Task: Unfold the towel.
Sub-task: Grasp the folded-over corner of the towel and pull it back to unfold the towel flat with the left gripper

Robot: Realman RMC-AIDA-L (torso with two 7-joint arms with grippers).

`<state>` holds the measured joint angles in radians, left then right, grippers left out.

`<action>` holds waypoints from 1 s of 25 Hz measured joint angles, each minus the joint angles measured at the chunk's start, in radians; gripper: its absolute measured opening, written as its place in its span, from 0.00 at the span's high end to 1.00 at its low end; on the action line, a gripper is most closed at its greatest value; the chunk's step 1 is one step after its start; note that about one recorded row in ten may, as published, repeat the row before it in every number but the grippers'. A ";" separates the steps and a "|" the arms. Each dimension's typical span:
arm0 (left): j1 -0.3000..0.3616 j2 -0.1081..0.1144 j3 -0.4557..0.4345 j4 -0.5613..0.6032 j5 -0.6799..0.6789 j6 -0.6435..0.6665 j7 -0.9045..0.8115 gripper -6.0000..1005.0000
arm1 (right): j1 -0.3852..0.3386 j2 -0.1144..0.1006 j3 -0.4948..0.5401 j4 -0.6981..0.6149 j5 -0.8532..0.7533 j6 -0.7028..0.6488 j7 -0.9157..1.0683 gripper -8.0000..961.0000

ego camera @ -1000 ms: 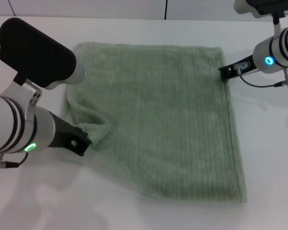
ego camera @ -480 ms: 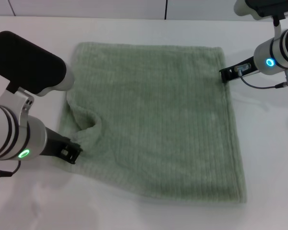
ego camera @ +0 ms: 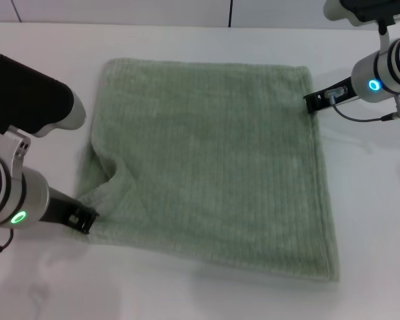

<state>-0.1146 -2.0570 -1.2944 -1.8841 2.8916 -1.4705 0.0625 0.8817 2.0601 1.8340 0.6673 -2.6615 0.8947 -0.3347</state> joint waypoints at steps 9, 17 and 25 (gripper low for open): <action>-0.006 -0.002 0.028 -0.021 0.000 -0.083 -0.054 0.76 | 0.003 0.000 -0.001 0.007 0.000 0.002 -0.003 0.97; -0.010 0.000 0.031 -0.024 0.000 -0.101 -0.080 0.75 | 0.003 0.000 -0.002 0.009 -0.001 -0.004 -0.006 0.97; -0.050 0.000 0.010 0.040 0.000 -0.075 -0.073 0.73 | 0.003 0.000 -0.003 0.009 -0.002 0.001 -0.019 0.97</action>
<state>-0.1641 -2.0571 -1.2843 -1.8443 2.8914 -1.5452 -0.0108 0.8851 2.0598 1.8314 0.6765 -2.6635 0.8957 -0.3541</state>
